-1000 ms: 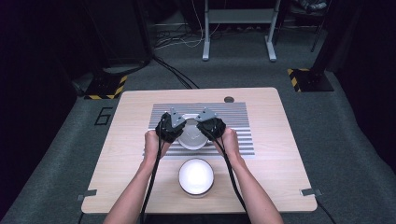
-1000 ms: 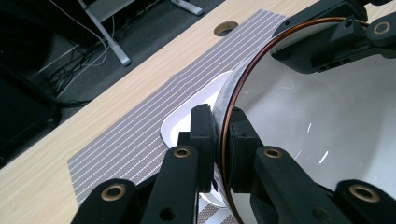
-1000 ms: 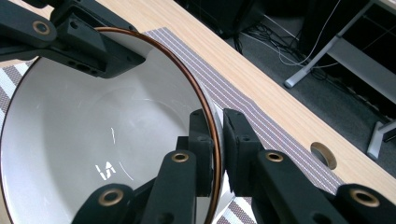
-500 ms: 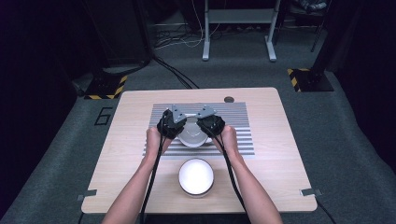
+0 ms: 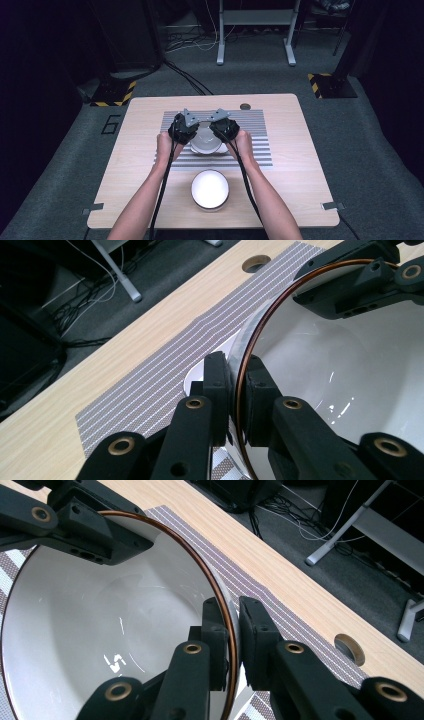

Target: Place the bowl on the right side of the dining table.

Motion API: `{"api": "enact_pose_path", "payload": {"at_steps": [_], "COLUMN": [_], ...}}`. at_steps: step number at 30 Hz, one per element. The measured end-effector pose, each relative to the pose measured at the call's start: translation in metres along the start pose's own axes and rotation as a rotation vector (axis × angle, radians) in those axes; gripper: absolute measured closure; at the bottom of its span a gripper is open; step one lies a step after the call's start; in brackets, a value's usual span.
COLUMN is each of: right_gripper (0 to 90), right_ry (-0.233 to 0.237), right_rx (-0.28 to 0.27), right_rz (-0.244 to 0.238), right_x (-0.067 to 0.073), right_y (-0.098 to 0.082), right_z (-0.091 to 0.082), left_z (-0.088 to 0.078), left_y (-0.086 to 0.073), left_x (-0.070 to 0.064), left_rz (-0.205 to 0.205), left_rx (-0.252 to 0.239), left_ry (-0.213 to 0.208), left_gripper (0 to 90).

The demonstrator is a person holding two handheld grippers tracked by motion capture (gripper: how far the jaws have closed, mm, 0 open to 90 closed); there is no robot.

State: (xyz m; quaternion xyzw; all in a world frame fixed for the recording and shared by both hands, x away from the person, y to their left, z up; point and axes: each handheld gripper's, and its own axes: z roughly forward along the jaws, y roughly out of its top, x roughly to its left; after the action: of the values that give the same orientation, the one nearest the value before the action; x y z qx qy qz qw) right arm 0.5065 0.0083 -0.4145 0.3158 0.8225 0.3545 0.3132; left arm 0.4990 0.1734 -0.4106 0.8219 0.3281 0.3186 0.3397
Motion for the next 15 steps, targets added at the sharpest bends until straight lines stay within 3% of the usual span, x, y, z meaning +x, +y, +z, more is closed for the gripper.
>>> {"api": "enact_pose_path", "payload": {"at_steps": [15], "right_gripper": [82.3], "right_ry": [0.008], "right_rx": [0.020], "right_rz": [0.036], "right_x": [-0.008], "right_y": [0.000], "right_z": [0.015], "left_z": [0.015], "left_y": [0.004], "left_x": [0.006], "left_rz": [-0.001], "left_rx": [0.030], "left_ry": [-0.002], "left_gripper": [83.2]}}
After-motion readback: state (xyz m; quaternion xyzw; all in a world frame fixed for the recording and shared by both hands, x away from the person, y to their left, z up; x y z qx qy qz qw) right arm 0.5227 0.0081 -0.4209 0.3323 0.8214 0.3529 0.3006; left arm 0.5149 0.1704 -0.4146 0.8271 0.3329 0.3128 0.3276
